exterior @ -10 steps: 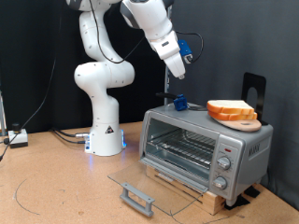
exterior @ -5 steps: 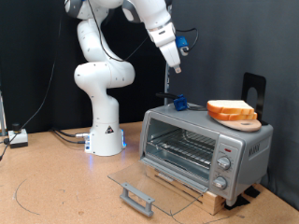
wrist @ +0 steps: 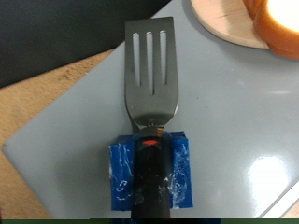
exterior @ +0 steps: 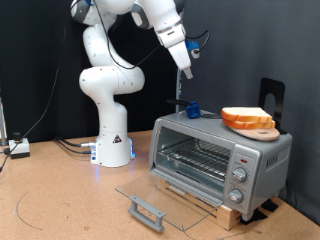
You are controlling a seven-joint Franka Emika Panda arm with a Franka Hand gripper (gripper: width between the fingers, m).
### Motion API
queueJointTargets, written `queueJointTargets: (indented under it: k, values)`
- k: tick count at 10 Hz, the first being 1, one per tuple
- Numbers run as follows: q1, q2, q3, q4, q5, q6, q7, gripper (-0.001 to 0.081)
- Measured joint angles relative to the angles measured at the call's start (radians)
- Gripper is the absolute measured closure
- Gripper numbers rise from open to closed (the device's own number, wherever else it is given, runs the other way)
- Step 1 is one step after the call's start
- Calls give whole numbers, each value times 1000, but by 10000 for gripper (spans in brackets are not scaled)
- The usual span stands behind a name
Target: Make a piece of toast with the oven
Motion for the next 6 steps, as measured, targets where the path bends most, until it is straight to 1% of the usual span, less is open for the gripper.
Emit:
queueJointTargets:
  k: [2, 4, 6]
  values:
    - [3, -51, 4, -29, 2, 5, -20, -3]
    - [3, -85, -3, -32, 13, 5, -23, -3]
    - [3, -102, -19, -31, 13, -33, -25, -3]
